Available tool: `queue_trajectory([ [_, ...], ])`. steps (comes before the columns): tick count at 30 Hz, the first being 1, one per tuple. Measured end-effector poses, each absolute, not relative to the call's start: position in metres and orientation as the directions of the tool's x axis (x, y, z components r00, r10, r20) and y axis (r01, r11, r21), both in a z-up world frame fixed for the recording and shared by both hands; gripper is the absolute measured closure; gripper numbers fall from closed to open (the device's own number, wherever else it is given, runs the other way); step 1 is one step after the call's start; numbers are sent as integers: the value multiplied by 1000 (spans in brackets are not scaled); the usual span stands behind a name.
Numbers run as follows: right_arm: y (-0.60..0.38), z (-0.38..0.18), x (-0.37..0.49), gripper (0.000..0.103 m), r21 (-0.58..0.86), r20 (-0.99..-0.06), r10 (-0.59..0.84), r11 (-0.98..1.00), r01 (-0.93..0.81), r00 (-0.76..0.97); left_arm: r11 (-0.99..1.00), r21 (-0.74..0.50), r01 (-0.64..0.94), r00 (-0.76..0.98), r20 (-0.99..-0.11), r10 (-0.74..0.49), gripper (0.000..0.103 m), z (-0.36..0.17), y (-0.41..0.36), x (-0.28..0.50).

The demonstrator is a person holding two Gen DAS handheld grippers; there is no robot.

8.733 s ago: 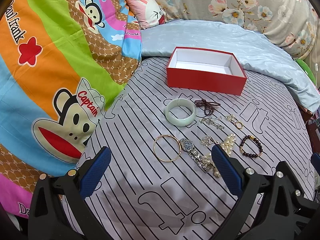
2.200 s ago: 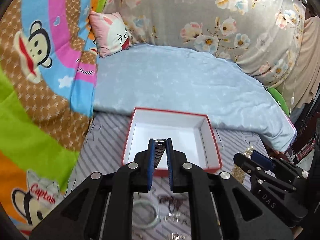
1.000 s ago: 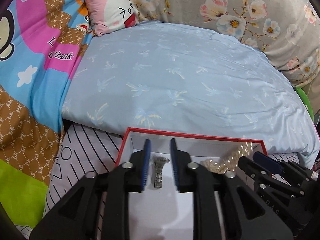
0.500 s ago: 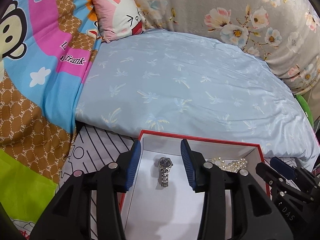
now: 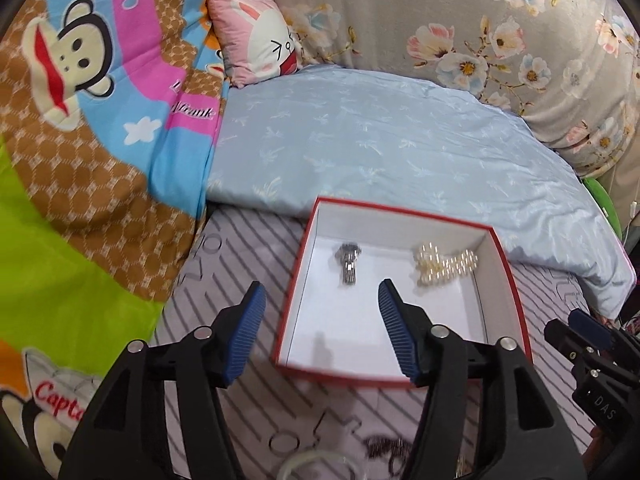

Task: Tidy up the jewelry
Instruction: 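Move the left gripper to the jade bangle while the right gripper approaches the beaded bracelet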

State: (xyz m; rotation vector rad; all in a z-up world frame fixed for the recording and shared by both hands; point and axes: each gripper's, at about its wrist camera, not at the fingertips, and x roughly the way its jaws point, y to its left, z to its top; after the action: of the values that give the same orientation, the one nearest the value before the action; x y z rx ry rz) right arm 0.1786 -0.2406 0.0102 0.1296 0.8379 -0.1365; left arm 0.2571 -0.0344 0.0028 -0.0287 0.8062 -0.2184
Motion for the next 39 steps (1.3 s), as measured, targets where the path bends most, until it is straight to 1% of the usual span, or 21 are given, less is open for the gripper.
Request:
queue_trajectory([
  [5, -237, 5, 130, 55, 31, -761, -96, 982, 184, 642, 977, -107, 187, 641, -740, -204, 44, -9, -21, 212],
  [8, -237, -4, 101, 55, 50, -780, -85, 979, 196, 620, 978, -112, 178, 620, -758, -200, 44, -18, -13, 191],
  [14, -234, -33, 52, 55, 46, -821, -84, 976, 211, 564, 982, -70, 175, 614, -772, -165, 42, -32, -6, 148],
  [17, -230, -53, 37, 55, 64, -845, -61, 975, 214, 531, 982, -85, 168, 600, -782, -170, 38, -41, -1, 131],
  [23, -221, -74, 22, 55, 71, -862, -42, 977, 203, 505, 982, -112, 150, 559, -810, -178, 38, -57, 4, 109],
  [30, -223, -81, 24, 55, 86, -857, -38, 973, 214, 513, 986, -110, 129, 538, -827, -162, 38, -68, 9, 101],
  [34, -223, -86, 31, 57, 81, -862, -36, 975, 207, 505, 987, -103, 126, 537, -829, -155, 38, -69, 10, 103],
  [39, -221, -90, 34, 63, 76, -862, -35, 977, 198, 506, 987, -103, 120, 540, -828, -152, 38, -69, 11, 104],
])
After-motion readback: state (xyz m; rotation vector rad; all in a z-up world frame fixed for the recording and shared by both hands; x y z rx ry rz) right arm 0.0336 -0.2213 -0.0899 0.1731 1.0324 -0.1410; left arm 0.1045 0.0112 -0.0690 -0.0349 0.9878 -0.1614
